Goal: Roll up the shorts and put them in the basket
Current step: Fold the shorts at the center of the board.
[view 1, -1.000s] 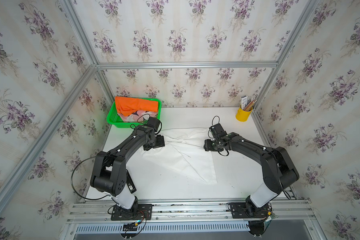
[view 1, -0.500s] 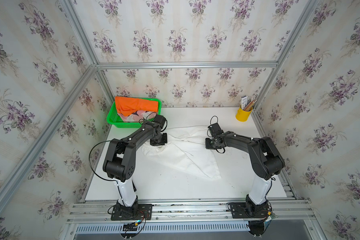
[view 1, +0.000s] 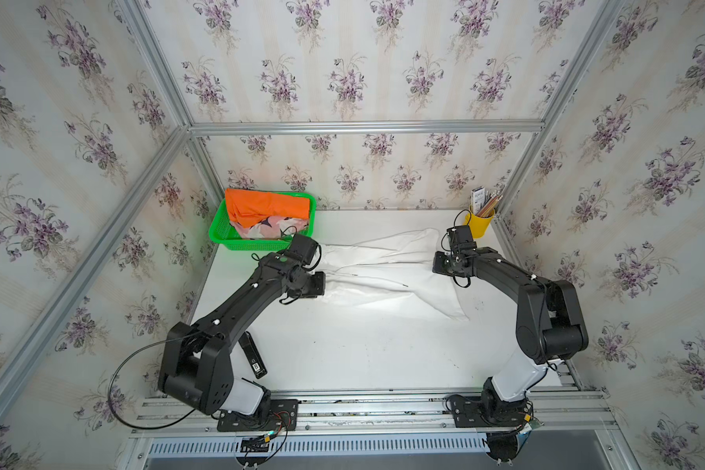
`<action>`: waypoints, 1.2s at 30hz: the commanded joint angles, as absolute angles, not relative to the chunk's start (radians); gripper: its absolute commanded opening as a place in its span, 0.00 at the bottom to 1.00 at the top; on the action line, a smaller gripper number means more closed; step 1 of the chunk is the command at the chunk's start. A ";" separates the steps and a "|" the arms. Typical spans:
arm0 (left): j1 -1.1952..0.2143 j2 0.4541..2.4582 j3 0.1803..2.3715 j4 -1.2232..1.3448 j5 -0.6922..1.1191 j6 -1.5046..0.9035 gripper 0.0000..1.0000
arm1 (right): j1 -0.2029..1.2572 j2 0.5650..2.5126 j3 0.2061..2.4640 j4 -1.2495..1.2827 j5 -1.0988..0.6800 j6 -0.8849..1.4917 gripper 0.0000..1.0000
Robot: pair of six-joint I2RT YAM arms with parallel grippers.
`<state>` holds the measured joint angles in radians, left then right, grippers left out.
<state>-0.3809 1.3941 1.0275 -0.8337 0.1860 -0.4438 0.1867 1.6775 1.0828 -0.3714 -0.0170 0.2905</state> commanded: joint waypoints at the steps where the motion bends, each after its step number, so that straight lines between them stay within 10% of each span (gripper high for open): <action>1: -0.402 1.339 0.919 -0.961 0.181 -0.516 0.09 | 0.186 1.615 1.036 -0.419 -0.022 0.300 0.13; 4: -0.408 1.308 0.872 -0.990 0.126 -0.561 0.29 | 0.187 1.595 1.039 -0.445 -0.012 0.307 0.38; 12: -0.350 1.307 1.047 -0.995 -0.019 -0.537 0.59 | 0.187 1.646 1.148 -0.441 -0.031 0.269 0.42; 21: -0.199 1.714 1.317 -0.771 0.320 -0.432 0.68 | 0.178 1.972 1.532 -0.411 -0.092 0.191 0.50; 36: -0.146 2.071 1.601 -0.814 0.396 -0.391 0.69 | 0.120 2.593 2.280 -0.511 -0.279 0.152 0.60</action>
<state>-0.1490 2.0510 1.5898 -0.8001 0.3344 -0.4080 0.1207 2.5374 2.2269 -0.4831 -0.1749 0.1638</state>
